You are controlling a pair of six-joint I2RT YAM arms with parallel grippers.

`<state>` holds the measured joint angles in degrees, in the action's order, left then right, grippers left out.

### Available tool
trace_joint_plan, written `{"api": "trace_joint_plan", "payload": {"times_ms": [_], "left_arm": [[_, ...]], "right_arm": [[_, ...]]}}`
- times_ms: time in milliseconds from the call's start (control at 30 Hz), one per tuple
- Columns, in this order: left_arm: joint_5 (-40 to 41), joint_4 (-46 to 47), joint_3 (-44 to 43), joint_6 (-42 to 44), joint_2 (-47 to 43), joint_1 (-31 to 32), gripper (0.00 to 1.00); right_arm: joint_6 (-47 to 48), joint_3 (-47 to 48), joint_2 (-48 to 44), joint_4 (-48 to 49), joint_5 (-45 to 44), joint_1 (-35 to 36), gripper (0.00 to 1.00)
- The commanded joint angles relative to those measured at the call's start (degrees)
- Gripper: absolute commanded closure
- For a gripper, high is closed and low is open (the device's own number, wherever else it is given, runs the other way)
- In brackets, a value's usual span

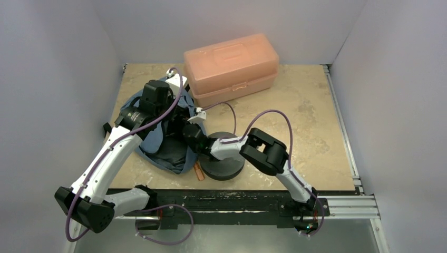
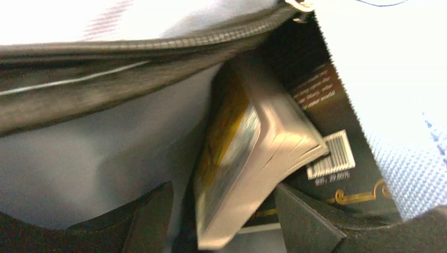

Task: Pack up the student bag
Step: Place the book in the student bag, then zip the student bag at the center of the board.

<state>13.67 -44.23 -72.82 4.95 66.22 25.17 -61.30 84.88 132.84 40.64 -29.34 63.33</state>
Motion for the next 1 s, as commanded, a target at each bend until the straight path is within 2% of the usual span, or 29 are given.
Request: {"api": "trace_joint_plan", "payload": {"times_ms": [0, 233, 300, 400, 467, 533, 633, 833, 967], "left_arm": [[0.2, 4.3, -1.3, -1.2, -1.1, -0.3, 1.00], [0.9, 4.3, -0.9, -1.0, -0.1, -0.2, 1.00], [0.8, 4.6, -0.5, -1.0, -0.2, -0.2, 1.00], [0.8, 4.6, -0.1, -0.8, 0.2, -0.2, 1.00], [1.0, 4.3, -0.3, -0.7, 0.5, -0.2, 1.00], [1.3, 4.2, -0.2, -0.8, 0.4, -0.2, 1.00], [1.5, 4.4, 0.6, -0.7, 0.7, -0.2, 1.00], [1.7, 1.4, -0.5, -1.9, 1.7, -0.1, 1.00], [-6.9, -2.8, 0.2, -7.4, 1.4, -0.2, 1.00]], "right_arm": [[4.9, -7.0, -10.9, -2.4, 7.9, 0.1, 0.23], [20.8, -16.5, -24.2, -12.3, 21.7, 0.1, 0.20], [24.1, -18.2, -28.0, -18.9, 24.0, 0.1, 0.20], [29.0, -20.7, -34.1, -28.9, 23.5, -0.3, 0.20], [30.9, -25.5, -39.1, -31.5, 21.4, -0.3, 0.20], [31.2, -30.2, -44.8, -31.5, 19.6, -0.8, 0.19], [29.7, -33.6, -48.7, -31.8, 20.2, -2.5, 0.18], [28.2, -33.9, -48.5, -26.9, 31.8, -6.9, 0.27], [29.0, -32.5, -47.4, -24.6, 33.0, -7.3, 0.29]]}}
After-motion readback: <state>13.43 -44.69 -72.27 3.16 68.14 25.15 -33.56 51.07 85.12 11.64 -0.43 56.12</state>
